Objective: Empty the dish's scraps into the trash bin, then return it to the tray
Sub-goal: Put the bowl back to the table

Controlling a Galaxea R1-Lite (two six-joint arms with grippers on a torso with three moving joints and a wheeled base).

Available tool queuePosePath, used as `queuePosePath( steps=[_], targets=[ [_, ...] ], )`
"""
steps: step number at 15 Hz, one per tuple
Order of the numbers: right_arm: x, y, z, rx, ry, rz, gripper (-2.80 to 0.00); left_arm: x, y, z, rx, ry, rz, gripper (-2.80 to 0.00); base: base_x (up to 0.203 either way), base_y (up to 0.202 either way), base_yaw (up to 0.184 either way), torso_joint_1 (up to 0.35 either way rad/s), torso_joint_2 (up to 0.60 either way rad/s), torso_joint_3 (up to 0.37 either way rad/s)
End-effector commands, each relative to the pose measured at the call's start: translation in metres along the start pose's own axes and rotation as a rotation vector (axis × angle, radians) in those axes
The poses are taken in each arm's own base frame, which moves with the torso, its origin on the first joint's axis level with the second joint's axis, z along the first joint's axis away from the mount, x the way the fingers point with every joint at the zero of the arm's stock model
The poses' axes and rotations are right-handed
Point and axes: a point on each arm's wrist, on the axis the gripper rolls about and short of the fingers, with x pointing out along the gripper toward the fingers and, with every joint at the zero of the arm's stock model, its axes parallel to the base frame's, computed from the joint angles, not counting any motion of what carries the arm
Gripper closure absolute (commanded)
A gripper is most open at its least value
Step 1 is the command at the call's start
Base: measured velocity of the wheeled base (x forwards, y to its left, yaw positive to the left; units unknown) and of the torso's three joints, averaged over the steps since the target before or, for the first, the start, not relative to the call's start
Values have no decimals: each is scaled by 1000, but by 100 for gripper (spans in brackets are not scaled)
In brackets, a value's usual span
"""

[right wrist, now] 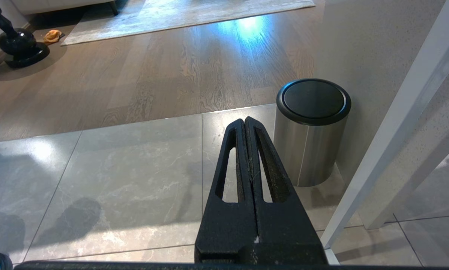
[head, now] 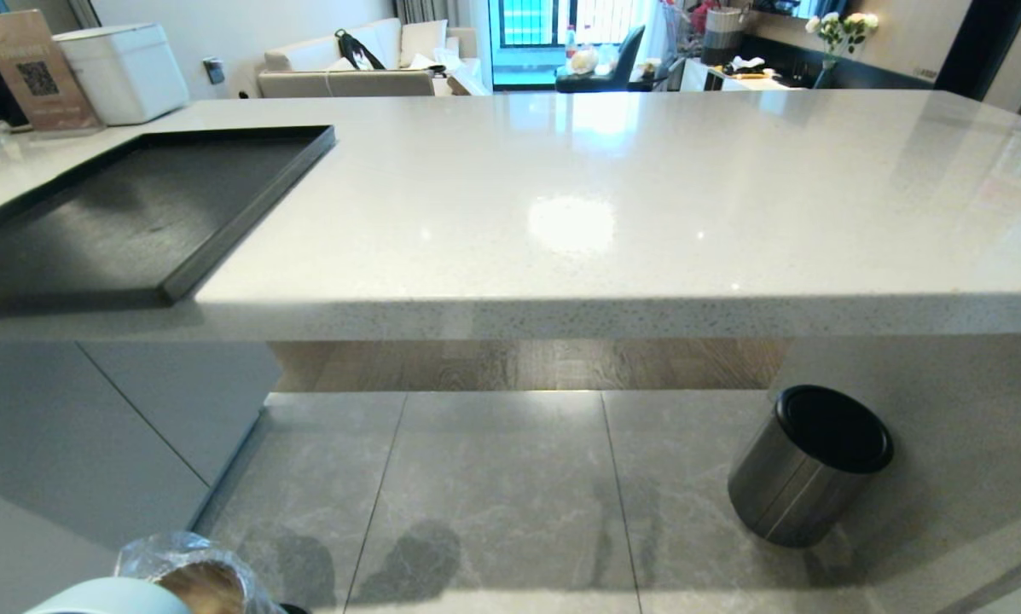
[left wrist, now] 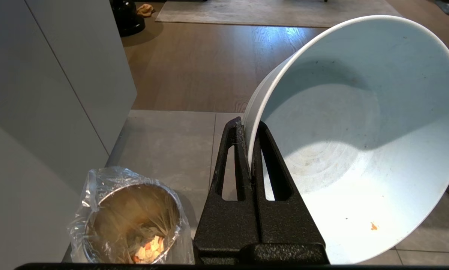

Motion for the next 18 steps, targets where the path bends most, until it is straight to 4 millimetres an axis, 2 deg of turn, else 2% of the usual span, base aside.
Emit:
queuePosePath(
  steps=[1, 14, 18],
  targets=[
    [0, 0, 0, 2, -1, 1, 0, 0, 0, 0, -1, -1, 1, 0, 0, 0, 0, 0, 0, 0],
    [0, 0, 0, 2, -1, 0, 0, 0, 0, 0, -2, 1, 1, 0, 0, 0, 0, 0, 0, 0],
    [0, 0, 0, 2, -1, 0, 0, 0, 0, 0, -2, -1, 1, 0, 0, 0, 0, -20, -282, -306]
  ],
)
